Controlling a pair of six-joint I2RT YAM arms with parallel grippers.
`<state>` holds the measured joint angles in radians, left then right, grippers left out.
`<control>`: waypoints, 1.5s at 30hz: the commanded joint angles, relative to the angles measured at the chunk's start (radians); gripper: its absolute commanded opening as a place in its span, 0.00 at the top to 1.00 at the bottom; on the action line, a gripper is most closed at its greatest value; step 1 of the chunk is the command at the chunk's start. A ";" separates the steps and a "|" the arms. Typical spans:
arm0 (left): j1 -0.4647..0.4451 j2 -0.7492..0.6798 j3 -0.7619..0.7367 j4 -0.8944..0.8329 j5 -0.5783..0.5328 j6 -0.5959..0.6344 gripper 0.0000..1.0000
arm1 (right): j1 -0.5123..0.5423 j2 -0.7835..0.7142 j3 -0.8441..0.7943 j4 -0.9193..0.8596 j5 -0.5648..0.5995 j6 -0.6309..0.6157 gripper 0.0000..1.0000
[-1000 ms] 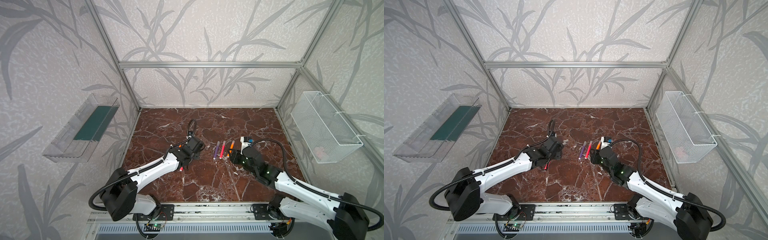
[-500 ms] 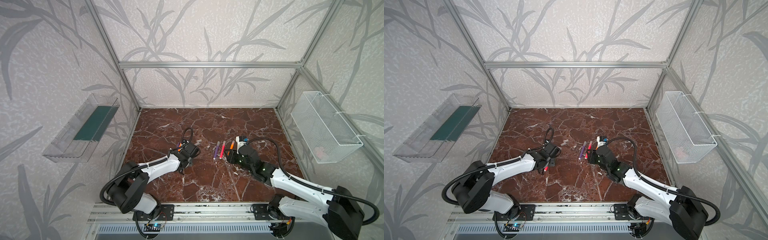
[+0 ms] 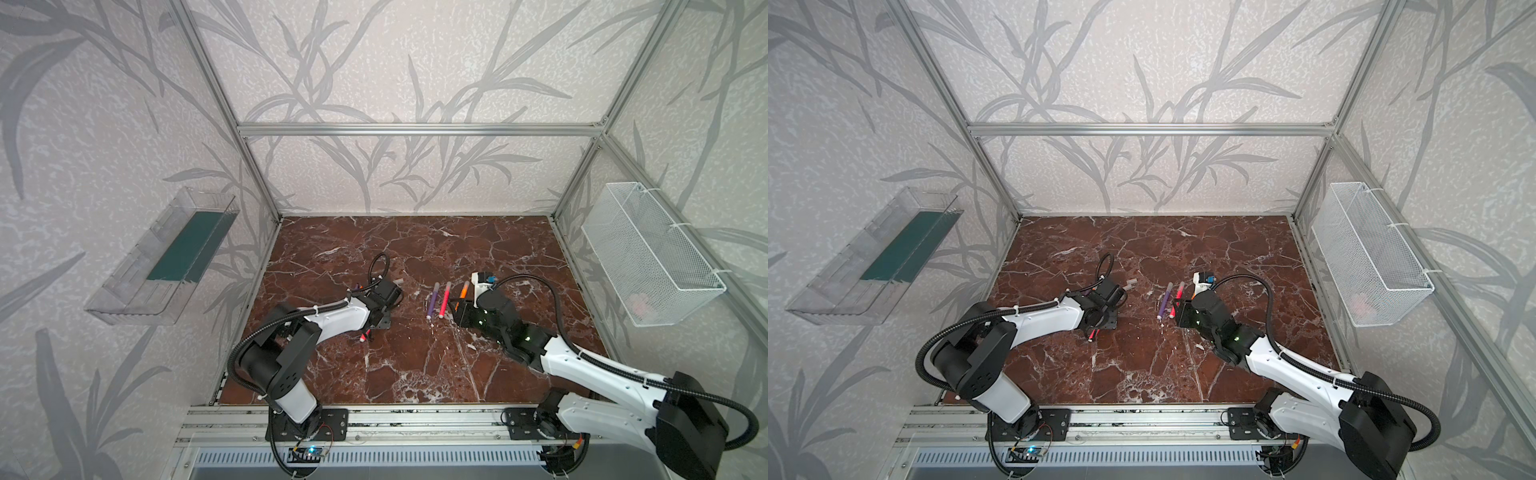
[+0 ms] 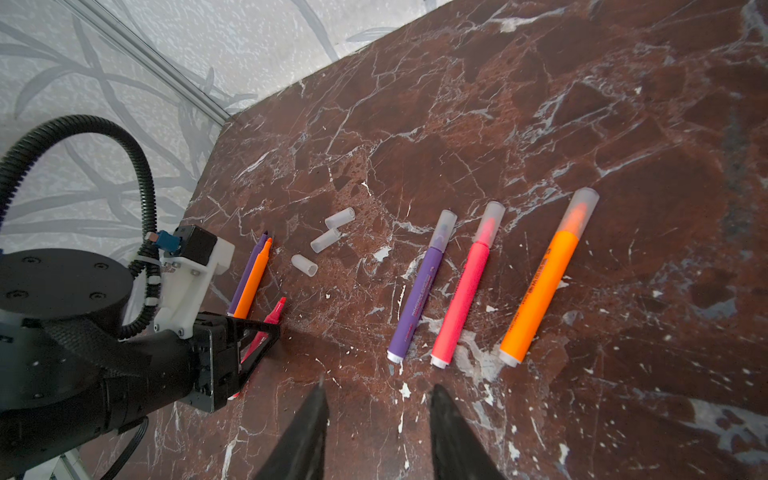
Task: Insert the pens into the pen caps
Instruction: 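Lower the left gripper and close it on the thin pink marker, then lift the pink marker with the left gripper while the right moves over the caps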
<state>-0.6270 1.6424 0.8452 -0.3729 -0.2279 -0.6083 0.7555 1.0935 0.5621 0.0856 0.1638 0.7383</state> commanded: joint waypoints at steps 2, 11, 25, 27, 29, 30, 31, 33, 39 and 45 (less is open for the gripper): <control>0.006 0.009 0.000 -0.027 0.040 0.001 0.71 | 0.005 -0.014 0.033 -0.014 0.015 -0.013 0.59; 0.005 -0.052 -0.004 -0.078 0.044 0.011 0.63 | 0.007 -0.004 0.036 -0.009 0.011 -0.011 0.59; 0.006 0.011 -0.008 -0.034 0.101 0.035 0.68 | 0.008 -0.009 0.045 -0.033 0.010 -0.011 0.59; 0.006 0.020 -0.004 -0.043 0.088 0.034 0.68 | 0.008 -0.013 0.045 -0.037 0.013 -0.011 0.59; 0.006 0.026 -0.001 -0.050 0.085 0.034 0.71 | 0.008 -0.017 0.044 -0.034 0.013 -0.014 0.59; 0.005 0.027 -0.001 -0.050 0.086 0.036 0.73 | 0.008 -0.017 0.046 -0.033 0.013 -0.014 0.59; 0.005 0.027 -0.002 -0.052 0.088 0.034 0.77 | 0.008 -0.013 0.050 -0.034 0.013 -0.016 0.59; 0.006 0.025 -0.007 -0.052 0.085 0.032 0.82 | 0.008 -0.001 0.055 -0.033 0.011 -0.017 0.59; 0.006 0.005 -0.017 -0.063 0.077 0.021 0.84 | 0.008 0.040 0.077 -0.028 -0.004 -0.024 0.59; 0.006 -0.007 -0.020 -0.072 0.079 0.018 0.73 | 0.010 0.068 0.091 -0.017 -0.018 -0.024 0.59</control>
<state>-0.6250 1.6321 0.8471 -0.3962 -0.1543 -0.5812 0.7601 1.1530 0.6220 0.0628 0.1535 0.7277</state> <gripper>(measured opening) 0.264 0.413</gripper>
